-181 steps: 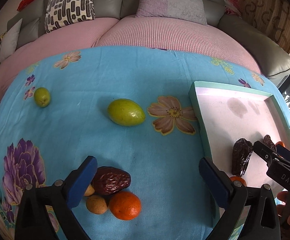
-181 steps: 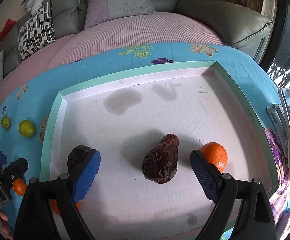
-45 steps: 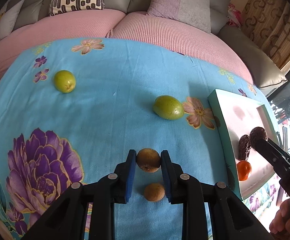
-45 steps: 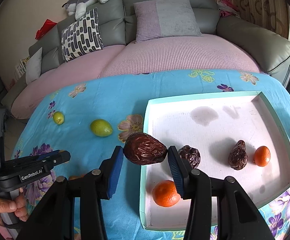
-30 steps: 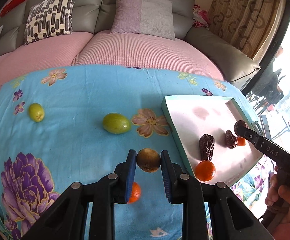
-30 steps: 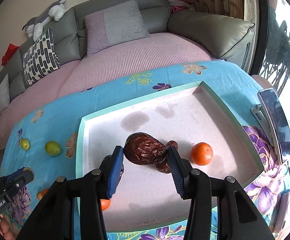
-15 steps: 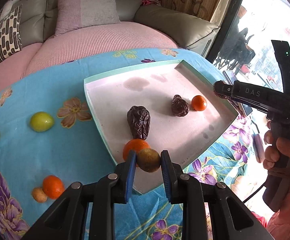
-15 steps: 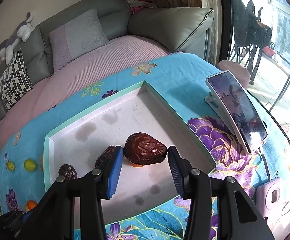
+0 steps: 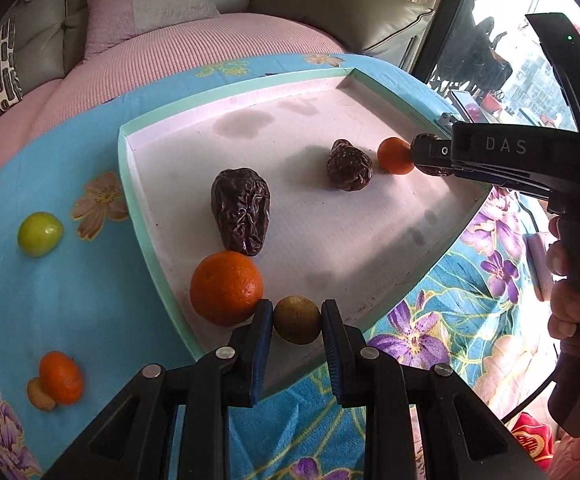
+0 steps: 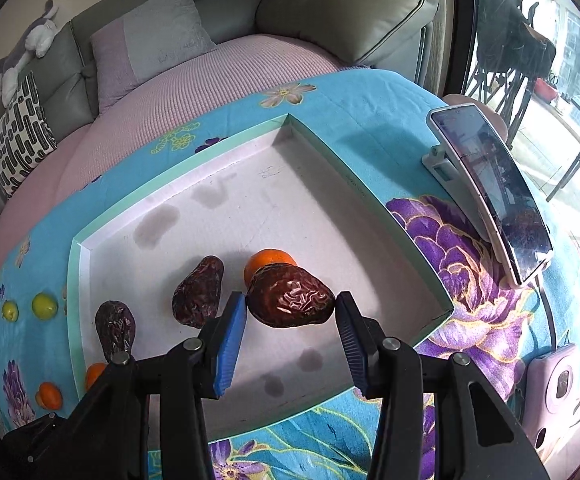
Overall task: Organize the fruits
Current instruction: 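Carry the date and brown fruit in both grippers over the white tray, then lower and release the date from the right gripper while the left releases the brown fruit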
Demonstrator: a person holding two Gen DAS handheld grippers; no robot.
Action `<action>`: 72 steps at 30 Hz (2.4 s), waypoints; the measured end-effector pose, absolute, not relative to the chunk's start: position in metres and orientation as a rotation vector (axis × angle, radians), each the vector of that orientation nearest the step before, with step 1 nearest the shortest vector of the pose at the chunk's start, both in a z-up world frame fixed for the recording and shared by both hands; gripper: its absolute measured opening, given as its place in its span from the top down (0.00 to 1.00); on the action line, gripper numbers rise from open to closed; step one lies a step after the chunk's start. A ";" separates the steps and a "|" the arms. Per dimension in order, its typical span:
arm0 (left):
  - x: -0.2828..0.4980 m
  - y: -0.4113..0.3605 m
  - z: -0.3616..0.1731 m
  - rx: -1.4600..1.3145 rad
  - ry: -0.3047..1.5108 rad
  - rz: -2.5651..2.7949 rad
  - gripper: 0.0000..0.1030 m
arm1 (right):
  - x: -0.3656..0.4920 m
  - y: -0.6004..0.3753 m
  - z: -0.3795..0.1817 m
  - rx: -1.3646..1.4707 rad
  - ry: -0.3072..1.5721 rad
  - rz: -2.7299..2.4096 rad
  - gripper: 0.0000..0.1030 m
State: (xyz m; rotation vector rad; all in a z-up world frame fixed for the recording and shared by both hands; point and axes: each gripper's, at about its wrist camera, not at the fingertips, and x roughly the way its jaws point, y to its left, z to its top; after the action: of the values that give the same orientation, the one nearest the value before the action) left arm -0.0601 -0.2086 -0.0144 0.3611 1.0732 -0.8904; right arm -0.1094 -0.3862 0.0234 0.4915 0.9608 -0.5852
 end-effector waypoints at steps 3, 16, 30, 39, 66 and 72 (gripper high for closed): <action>-0.055 -0.206 -0.021 0.365 1.097 -0.863 0.74 | -0.108 -0.387 0.020 0.493 0.975 -0.586 0.54; -0.049 -0.198 -0.024 0.393 1.104 -0.847 0.74 | -0.105 -0.386 0.015 0.496 1.005 -0.576 0.54; -0.030 -0.188 -0.026 0.401 1.095 -0.783 0.74 | -0.104 -0.385 0.012 0.503 1.025 -0.563 0.54; -0.027 -0.189 -0.025 0.407 1.088 -0.770 0.74 | -0.098 -0.383 0.001 0.484 1.075 -0.554 0.54; -0.031 -0.173 0.011 0.276 1.037 -0.848 0.62 | -0.094 -0.384 -0.007 0.465 1.111 -0.594 0.38; -0.019 -0.164 0.012 0.243 1.035 -0.794 0.37 | -0.095 -0.381 -0.004 0.461 1.102 -0.590 0.36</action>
State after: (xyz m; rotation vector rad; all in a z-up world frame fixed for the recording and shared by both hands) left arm -0.0186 -0.1641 0.0117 0.2425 1.0352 -0.7937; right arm -0.0952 -0.3814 -0.0036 0.4614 1.1021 -0.5904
